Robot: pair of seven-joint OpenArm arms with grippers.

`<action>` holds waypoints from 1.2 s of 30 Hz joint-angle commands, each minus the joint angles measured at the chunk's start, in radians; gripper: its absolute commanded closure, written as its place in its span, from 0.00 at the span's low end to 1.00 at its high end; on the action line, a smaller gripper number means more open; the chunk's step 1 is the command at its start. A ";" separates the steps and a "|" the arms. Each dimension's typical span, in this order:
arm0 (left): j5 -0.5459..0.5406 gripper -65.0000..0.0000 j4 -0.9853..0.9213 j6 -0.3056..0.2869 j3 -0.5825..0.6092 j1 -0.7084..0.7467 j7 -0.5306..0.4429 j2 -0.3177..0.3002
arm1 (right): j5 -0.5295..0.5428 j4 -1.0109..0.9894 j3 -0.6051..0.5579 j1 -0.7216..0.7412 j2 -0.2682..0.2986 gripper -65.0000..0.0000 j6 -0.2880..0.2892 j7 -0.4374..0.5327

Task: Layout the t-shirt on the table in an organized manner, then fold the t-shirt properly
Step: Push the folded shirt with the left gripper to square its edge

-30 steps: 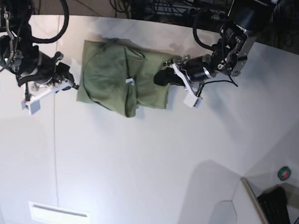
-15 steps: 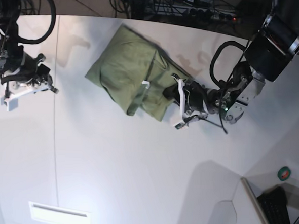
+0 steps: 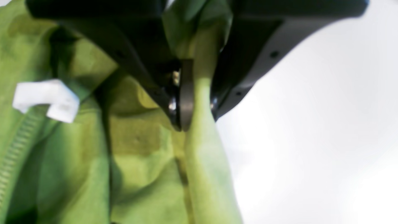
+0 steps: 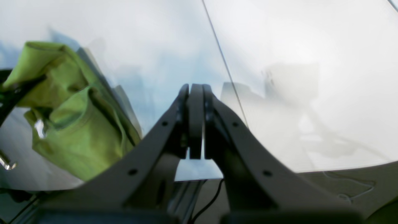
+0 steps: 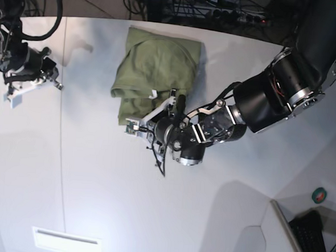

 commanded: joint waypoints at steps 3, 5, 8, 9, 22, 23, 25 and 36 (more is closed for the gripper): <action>-0.003 1.00 -0.039 -0.001 -0.006 -0.032 -0.028 0.065 | 0.003 0.018 0.022 -0.019 0.013 1.00 0.005 0.041; -0.005 1.00 -0.096 -0.001 -0.006 -0.032 -0.031 0.097 | 0.003 0.018 0.036 -0.038 0.013 1.00 0.005 0.066; -0.005 1.00 -0.139 -0.001 -0.003 -0.029 -0.032 0.115 | 0.003 0.018 0.056 -0.051 0.016 1.00 0.005 0.073; -0.005 1.00 -0.139 -0.001 0.000 -0.029 -0.032 0.117 | 0.003 0.018 0.062 -0.053 0.016 1.00 0.005 0.073; -0.008 1.00 -0.144 -0.001 -0.008 -0.023 0.041 0.111 | 0.003 0.018 0.056 -0.051 0.012 1.00 0.005 0.075; -0.008 1.00 -0.142 -0.001 -0.008 -0.024 0.046 0.111 | 0.003 0.018 0.056 -0.051 0.012 1.00 0.005 0.075; -0.008 1.00 -0.141 -0.001 -0.009 -0.029 0.072 0.111 | 0.003 0.018 0.056 -0.051 0.012 1.00 0.005 0.075; 0.004 0.68 -0.044 -0.001 -0.230 -0.026 0.083 0.089 | 0.003 0.018 0.054 -0.056 0.010 1.00 0.073 0.075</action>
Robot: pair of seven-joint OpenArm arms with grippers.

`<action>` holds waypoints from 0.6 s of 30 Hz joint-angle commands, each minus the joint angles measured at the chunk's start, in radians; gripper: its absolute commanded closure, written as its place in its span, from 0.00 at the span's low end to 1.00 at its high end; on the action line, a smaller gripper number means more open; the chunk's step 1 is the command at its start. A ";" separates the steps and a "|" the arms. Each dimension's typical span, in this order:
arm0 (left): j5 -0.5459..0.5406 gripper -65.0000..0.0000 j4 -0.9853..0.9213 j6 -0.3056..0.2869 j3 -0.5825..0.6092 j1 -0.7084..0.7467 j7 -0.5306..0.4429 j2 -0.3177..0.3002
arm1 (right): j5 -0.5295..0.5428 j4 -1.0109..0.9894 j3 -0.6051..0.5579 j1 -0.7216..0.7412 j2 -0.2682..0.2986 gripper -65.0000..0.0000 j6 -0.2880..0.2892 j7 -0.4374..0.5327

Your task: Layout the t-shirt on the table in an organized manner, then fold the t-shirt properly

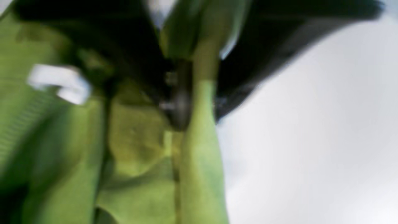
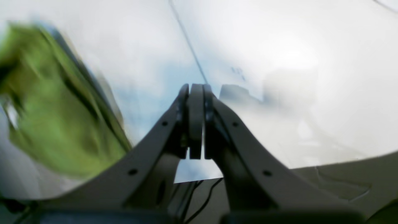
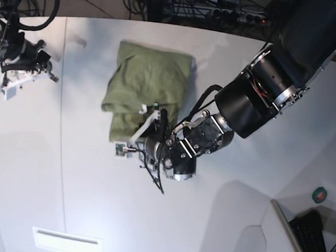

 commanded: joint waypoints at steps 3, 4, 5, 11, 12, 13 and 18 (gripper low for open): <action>-0.014 0.35 0.075 0.005 -0.033 -0.026 -0.009 -0.027 | 0.003 0.018 0.006 0.004 0.013 1.00 0.009 0.009; -0.015 0.27 0.094 0.005 -0.035 -0.024 0.000 -0.036 | 0.003 0.018 0.006 0.004 0.013 1.00 0.009 0.009; -0.015 0.22 0.110 0.005 -0.039 -0.024 0.020 -0.048 | 0.003 0.018 0.006 0.004 0.013 1.00 0.009 0.009; -0.017 0.21 0.200 0.005 -0.091 0.014 0.061 -0.070 | 0.003 0.018 0.006 0.007 0.012 1.00 0.009 0.009; -0.017 0.21 0.222 0.005 -0.122 0.028 0.061 -0.070 | 0.003 0.018 0.006 0.007 0.012 1.00 0.009 0.009; -0.015 0.21 0.248 0.005 -0.156 0.042 0.061 -0.070 | 0.003 0.018 0.006 0.007 0.012 1.00 0.009 0.009; -0.015 0.21 0.366 0.005 -0.255 0.079 0.069 -0.076 | 0.003 0.020 0.006 0.001 0.012 1.00 0.009 0.007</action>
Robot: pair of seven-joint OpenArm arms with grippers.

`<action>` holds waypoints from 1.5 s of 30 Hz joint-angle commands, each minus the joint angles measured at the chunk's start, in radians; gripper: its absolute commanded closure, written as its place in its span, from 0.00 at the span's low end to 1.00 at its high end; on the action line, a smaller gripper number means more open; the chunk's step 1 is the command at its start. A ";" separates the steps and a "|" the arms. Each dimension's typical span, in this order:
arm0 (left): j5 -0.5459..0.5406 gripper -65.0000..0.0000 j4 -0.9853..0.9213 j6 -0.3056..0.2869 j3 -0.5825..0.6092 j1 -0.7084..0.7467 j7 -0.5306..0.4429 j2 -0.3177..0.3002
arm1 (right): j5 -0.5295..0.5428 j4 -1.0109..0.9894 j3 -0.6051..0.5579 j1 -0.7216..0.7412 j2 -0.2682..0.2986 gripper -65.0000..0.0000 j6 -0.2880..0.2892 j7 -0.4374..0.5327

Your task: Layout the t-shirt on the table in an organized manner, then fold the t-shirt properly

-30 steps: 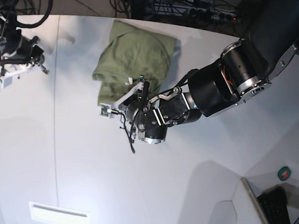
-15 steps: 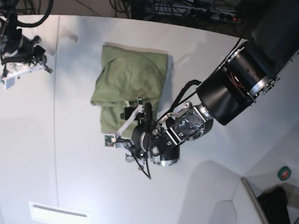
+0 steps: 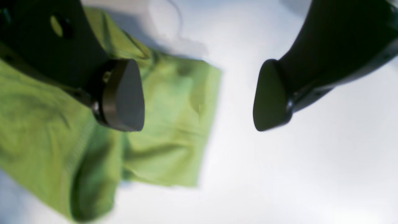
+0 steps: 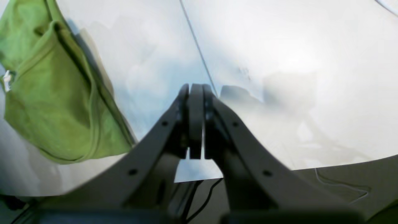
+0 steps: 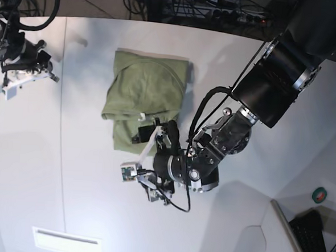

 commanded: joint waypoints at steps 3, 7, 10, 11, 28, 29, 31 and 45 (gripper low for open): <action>-0.014 0.39 0.119 0.006 -0.095 0.000 0.077 -0.016 | 0.000 0.058 0.006 -0.023 0.012 1.00 0.011 0.010; -0.003 1.00 0.292 0.006 -0.283 0.139 0.114 -0.019 | 0.000 0.145 0.009 -0.058 0.021 1.00 0.013 0.010; -0.002 1.00 0.453 0.006 -0.424 0.320 0.111 -0.048 | -0.009 0.196 0.014 -0.112 0.043 1.00 0.013 0.012; -0.014 1.00 0.502 0.006 -0.454 0.375 0.102 -0.072 | -0.029 0.216 0.012 -0.135 0.058 1.00 0.013 0.013; -0.002 1.00 0.634 0.006 -0.581 1.181 -0.185 -0.246 | -0.204 0.240 -0.043 -0.678 0.055 1.00 0.013 0.065; -0.002 1.00 0.611 0.006 -0.575 1.206 -0.197 -0.246 | -0.205 0.216 -0.086 -0.681 0.055 1.00 0.013 0.067; -0.002 1.00 0.527 0.006 -0.573 1.242 -0.243 -0.241 | -0.237 0.133 -0.186 -0.649 0.060 1.00 0.013 0.073; -0.005 1.00 -1.124 0.380 -0.138 0.837 -1.112 -0.075 | -0.395 -1.210 -0.994 -0.075 -0.112 1.00 0.013 0.804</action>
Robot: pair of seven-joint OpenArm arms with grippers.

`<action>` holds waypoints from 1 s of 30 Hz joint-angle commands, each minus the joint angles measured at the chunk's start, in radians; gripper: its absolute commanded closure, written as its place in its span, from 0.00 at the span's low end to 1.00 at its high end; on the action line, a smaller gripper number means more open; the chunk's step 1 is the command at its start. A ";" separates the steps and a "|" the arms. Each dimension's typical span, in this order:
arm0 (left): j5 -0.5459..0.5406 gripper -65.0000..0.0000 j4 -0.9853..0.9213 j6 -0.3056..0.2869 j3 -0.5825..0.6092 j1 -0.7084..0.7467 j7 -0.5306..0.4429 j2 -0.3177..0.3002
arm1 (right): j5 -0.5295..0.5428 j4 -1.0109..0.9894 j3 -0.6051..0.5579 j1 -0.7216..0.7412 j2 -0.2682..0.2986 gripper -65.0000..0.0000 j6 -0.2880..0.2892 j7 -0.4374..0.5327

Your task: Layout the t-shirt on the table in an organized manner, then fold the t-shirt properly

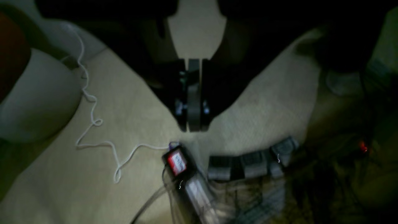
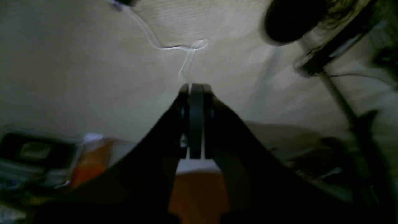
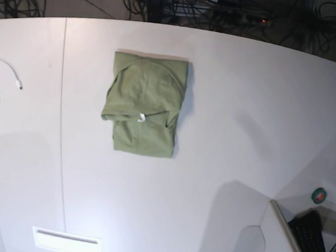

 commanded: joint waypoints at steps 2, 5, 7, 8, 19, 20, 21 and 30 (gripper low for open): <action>-0.002 1.00 -0.114 0.031 0.042 -0.074 -0.107 0.037 | -0.007 -0.245 -0.046 0.058 -0.073 1.00 -0.007 0.154; -0.011 1.00 -0.114 0.051 0.062 -0.092 -0.154 0.042 | -0.007 -0.515 -0.081 0.118 -0.163 1.00 -0.007 0.420; -0.011 1.00 -0.114 0.051 0.062 -0.088 -0.095 0.028 | -0.007 -0.520 -0.081 0.118 -0.162 1.00 -0.007 0.487; -0.011 1.00 -0.102 0.051 0.062 -0.076 -0.062 0.027 | -0.007 -0.506 -0.079 0.117 -0.154 1.00 -0.007 0.482; -0.013 1.00 -0.041 0.052 0.062 -0.033 -0.032 0.031 | -0.006 -0.407 -0.079 0.041 -0.128 1.00 -0.007 0.432; -0.013 1.00 -0.041 0.052 0.062 -0.027 -0.032 0.030 | -0.006 -0.407 -0.079 0.032 -0.128 1.00 -0.007 0.432; -0.011 1.00 -0.041 0.052 0.062 -0.027 -0.030 0.030 | -0.006 -0.407 -0.079 0.029 -0.128 1.00 -0.007 0.432; -0.007 1.00 -0.043 0.052 0.065 -0.080 -0.029 0.030 | -0.006 -0.407 -0.079 0.103 -0.108 1.00 -0.007 0.435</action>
